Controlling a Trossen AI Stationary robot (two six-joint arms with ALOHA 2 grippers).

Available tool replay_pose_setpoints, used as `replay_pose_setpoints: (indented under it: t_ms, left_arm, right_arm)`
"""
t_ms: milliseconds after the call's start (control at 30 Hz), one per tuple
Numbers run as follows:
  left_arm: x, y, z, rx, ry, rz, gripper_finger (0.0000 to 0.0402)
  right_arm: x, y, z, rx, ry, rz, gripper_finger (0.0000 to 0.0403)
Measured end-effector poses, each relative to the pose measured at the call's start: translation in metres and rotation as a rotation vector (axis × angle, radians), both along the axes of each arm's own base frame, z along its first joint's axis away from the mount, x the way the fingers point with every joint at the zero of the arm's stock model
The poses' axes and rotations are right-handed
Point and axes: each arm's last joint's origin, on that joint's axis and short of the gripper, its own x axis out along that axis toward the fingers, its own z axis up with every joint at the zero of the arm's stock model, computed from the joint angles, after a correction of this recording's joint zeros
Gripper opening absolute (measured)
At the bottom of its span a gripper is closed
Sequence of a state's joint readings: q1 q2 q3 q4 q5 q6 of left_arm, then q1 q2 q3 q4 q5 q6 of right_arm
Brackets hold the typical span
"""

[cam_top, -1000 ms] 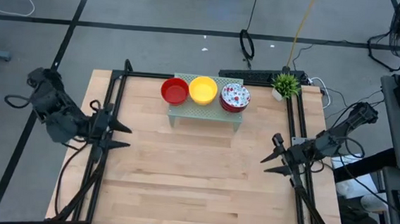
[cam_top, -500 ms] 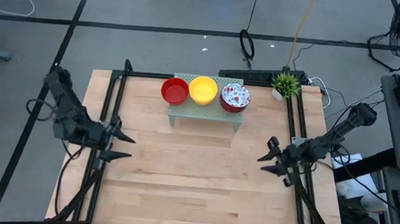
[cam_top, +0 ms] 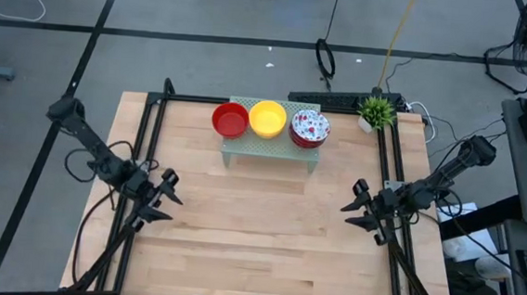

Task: Pick & Place Mini bowls
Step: Return to home position

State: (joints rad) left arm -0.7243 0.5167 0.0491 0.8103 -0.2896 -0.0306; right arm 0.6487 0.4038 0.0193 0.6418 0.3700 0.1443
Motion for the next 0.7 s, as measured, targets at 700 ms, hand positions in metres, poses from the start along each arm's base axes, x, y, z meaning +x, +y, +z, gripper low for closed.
replay_pose_setpoints:
  t_ms: [700]
  left_arm:
    - [0.028, 0.018, -0.021, -0.041, 0.161, 0.089, 0.0214]
  right_arm:
    - [0.001, -0.005, -0.001, 0.028, 0.027, -0.176, 0.0132]
